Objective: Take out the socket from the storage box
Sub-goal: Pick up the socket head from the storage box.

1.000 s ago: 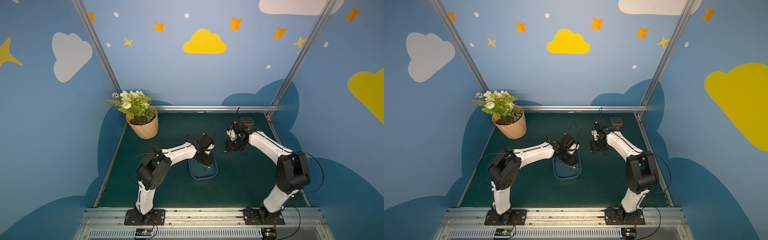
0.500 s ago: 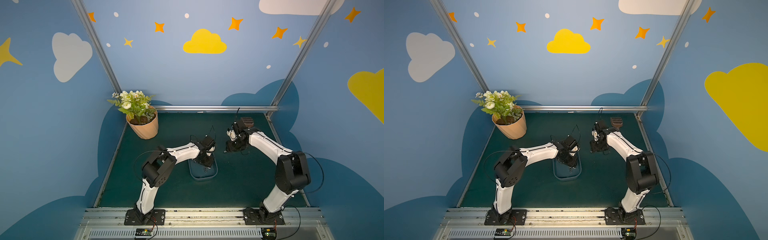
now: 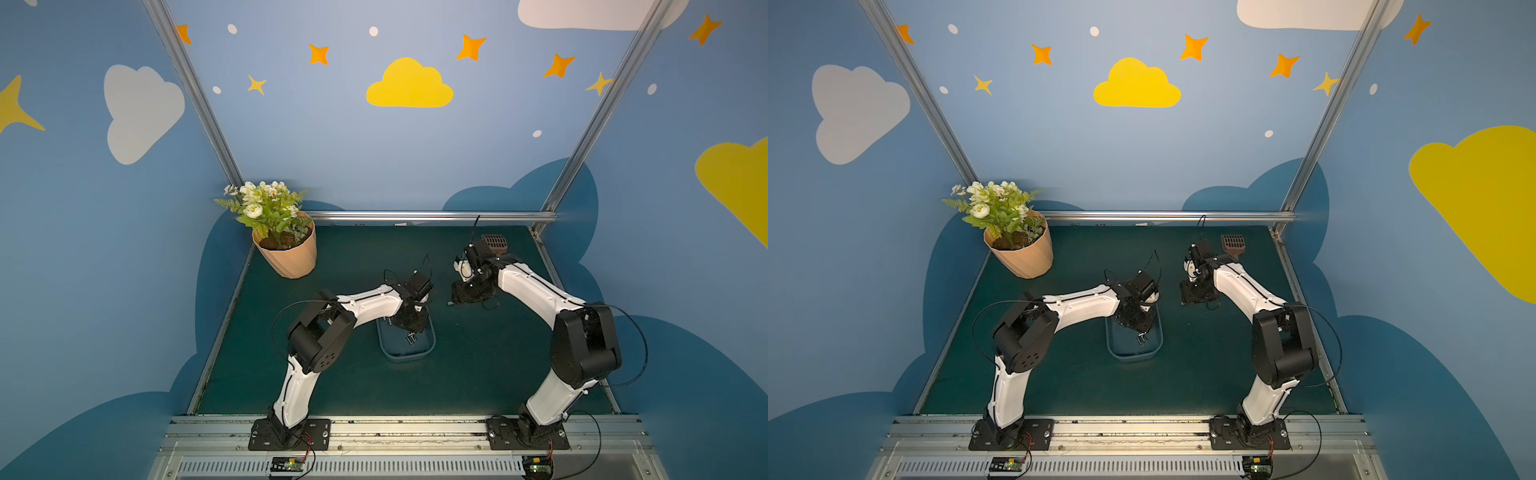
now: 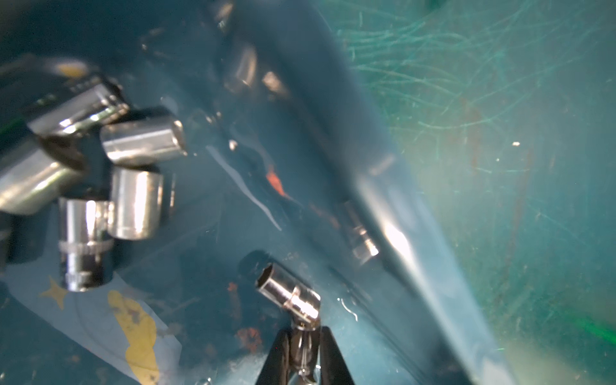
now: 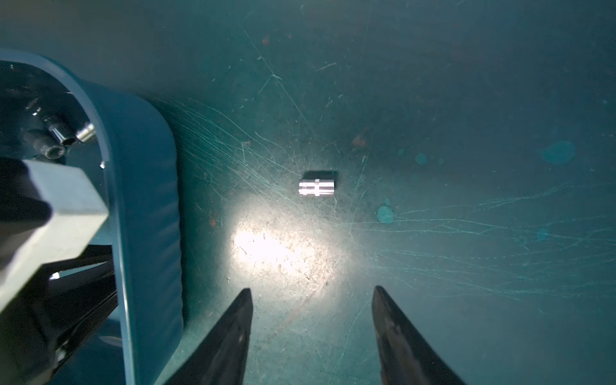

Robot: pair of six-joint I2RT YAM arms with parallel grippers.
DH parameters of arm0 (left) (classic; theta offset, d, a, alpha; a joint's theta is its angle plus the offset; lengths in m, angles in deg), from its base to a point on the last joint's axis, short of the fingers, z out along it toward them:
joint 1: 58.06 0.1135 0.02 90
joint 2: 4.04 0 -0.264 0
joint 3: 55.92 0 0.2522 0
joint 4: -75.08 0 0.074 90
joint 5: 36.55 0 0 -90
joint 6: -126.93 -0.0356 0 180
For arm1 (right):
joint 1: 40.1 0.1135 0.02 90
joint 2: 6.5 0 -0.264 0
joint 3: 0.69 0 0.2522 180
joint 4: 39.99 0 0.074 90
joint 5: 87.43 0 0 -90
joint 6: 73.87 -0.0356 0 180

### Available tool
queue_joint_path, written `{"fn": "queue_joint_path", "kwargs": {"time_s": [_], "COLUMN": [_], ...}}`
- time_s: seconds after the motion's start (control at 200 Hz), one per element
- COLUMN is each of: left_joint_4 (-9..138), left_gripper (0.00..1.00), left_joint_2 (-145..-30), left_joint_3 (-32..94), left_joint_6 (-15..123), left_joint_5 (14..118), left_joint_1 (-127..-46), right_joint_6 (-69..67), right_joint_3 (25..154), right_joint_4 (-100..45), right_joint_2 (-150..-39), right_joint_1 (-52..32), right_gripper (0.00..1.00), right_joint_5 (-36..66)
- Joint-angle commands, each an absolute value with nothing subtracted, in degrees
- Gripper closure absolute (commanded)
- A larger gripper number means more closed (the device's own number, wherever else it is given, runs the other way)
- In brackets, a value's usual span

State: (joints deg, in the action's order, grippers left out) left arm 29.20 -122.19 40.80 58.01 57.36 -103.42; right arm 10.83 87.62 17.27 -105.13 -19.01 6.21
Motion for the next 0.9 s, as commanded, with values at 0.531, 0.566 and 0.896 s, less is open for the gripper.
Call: {"fn": "queue_joint_path", "kwargs": {"time_s": [0.531,0.566,0.896], "left_joint_4": [27.23,27.09,24.02], "left_gripper": [0.84,0.84,0.84], "left_joint_2": [-115.58,-114.82,-106.44], "left_joint_3": [40.69,40.71,39.67], "left_joint_6": [58.94,58.93,58.24], "left_joint_5": [49.56,49.35,45.61], "left_joint_1": [-103.19,-103.24,-99.90], "right_joint_6": [10.97,10.97,10.86], "right_joint_3": [87.22,87.17,87.32], "right_joint_4": [17.47,17.45,17.45], "right_joint_2": [-104.10,-104.06,-104.15], "right_joint_1": [-19.24,-19.27,-19.18], "right_gripper": [0.42,0.42,0.42], "right_joint_5": [6.66,6.60,7.01]}}
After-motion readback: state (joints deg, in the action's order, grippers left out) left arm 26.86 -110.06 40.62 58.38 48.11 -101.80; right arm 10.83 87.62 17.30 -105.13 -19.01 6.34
